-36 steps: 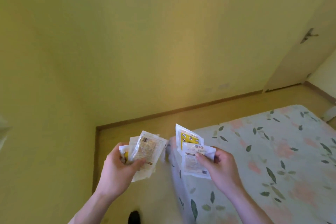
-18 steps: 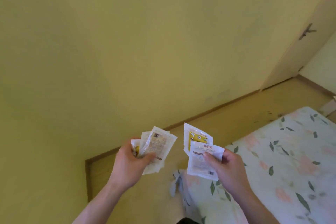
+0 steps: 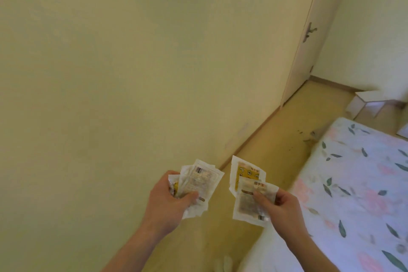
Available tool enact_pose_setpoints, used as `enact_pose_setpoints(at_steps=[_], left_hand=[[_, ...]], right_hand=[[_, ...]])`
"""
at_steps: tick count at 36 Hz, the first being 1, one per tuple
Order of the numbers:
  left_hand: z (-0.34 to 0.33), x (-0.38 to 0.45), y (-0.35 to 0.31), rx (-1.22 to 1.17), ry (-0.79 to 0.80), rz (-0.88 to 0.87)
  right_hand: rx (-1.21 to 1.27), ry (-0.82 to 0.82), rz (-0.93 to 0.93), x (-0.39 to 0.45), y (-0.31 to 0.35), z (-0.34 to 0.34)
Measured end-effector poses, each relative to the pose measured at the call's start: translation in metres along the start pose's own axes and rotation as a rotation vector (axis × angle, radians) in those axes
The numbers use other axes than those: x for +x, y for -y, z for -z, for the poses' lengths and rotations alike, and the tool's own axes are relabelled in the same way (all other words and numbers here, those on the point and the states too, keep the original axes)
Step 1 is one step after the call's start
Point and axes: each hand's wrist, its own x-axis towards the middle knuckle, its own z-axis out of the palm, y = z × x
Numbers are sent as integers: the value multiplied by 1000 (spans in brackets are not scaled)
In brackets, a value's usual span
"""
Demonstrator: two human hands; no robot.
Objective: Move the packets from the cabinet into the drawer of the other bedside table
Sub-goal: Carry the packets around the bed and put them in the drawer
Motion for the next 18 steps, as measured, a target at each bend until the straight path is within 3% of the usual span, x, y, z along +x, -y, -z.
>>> enact_pose_setpoints(at_steps=[18], left_hand=[[-146, 279, -114, 51, 487, -199]], right_hand=[[77, -456, 9, 179, 67, 67]])
